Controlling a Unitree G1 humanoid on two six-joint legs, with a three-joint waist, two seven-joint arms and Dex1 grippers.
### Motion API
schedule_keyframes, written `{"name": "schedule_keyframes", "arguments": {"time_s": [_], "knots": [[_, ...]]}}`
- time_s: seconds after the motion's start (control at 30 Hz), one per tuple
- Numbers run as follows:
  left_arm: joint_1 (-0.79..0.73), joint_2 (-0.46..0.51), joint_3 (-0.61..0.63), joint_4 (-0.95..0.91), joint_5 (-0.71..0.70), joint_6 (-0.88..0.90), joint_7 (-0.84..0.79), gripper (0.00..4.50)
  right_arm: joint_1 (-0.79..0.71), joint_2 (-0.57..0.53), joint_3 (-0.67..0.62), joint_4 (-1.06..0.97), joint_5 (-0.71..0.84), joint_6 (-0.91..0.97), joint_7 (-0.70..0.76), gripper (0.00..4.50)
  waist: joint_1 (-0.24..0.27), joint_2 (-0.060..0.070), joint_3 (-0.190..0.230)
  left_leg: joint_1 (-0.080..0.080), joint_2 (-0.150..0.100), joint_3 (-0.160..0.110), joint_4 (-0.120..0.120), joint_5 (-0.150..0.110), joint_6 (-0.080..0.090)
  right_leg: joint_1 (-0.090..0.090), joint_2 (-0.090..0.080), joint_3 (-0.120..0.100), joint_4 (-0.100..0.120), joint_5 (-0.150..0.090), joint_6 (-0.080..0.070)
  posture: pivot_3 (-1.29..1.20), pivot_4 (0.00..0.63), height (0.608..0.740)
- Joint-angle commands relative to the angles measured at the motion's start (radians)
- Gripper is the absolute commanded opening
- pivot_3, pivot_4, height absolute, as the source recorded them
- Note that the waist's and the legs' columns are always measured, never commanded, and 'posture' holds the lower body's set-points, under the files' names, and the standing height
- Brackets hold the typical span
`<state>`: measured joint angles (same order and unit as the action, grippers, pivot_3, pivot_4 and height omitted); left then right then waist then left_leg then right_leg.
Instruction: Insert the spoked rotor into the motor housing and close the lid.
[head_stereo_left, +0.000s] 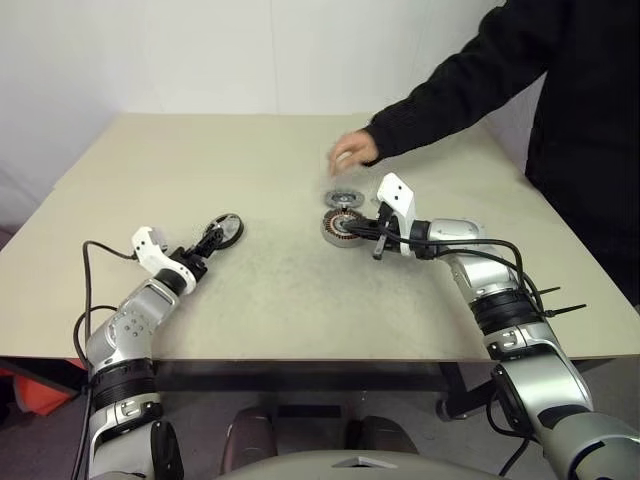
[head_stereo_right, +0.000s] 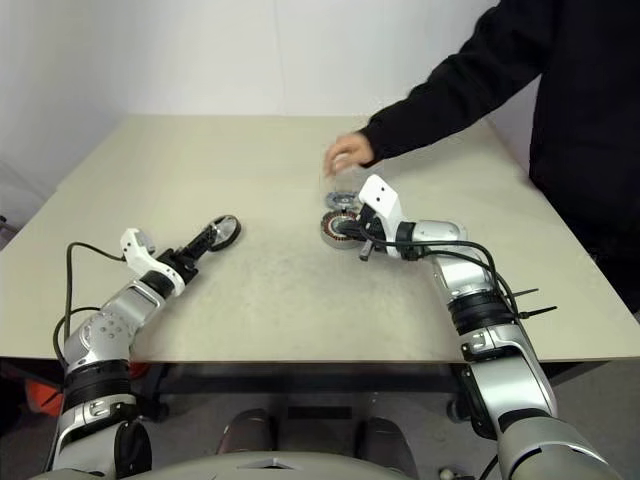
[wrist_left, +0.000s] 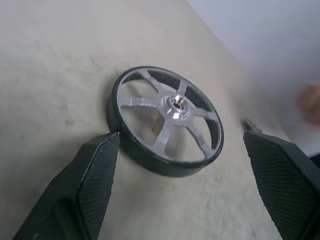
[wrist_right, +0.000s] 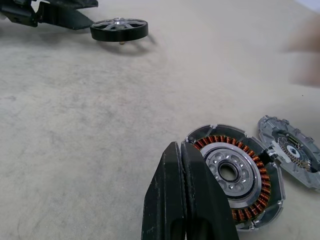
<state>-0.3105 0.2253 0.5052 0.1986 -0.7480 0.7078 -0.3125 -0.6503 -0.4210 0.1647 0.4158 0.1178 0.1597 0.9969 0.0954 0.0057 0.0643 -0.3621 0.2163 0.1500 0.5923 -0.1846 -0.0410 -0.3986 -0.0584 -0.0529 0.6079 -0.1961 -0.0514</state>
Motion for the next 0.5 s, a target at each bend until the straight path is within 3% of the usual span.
{"name": "schedule_keyframes", "arguments": {"time_s": [0.03, 0.3, 0.5], "knots": [[-0.014, 0.003, 0.006, -0.009, -0.022, 0.002, 0.006, 4.18, -0.032, -0.006, -0.031, -0.011, 0.013, -0.022, -0.006, 0.02, 0.0, 0.0, 0.0, 0.0, 0.0, 0.0, 0.0, 0.0, 0.0, 0.0, 0.0, 0.0, 0.0, 0.0, 0.0, 0.0, 0.0, 0.74], [0.014, 0.037, -0.044, -0.063, -0.002, -0.002, -0.036, 4.18, -0.038, -0.007, -0.015, 0.017, -0.014, -0.048, -0.017, 0.02, 0.0, 0.0, 0.0, -0.001, 0.0, 0.0, 0.0, 0.0, 0.0, -0.001, 0.0, 0.0, 0.0, 0.0, 0.0, 0.0, 0.0, 0.74], [0.111, 0.195, -0.321, -0.264, 0.193, -0.149, -0.268, 4.18, -0.067, -0.001, -0.022, 0.074, -0.019, -0.099, -0.025, 0.02, 0.0, 0.0, 0.0, -0.004, 0.001, 0.0, 0.0, 0.0, 0.0, -0.004, 0.0, 0.0, 0.0, 0.0, -0.001, 0.0, 0.0, 0.74]]}}
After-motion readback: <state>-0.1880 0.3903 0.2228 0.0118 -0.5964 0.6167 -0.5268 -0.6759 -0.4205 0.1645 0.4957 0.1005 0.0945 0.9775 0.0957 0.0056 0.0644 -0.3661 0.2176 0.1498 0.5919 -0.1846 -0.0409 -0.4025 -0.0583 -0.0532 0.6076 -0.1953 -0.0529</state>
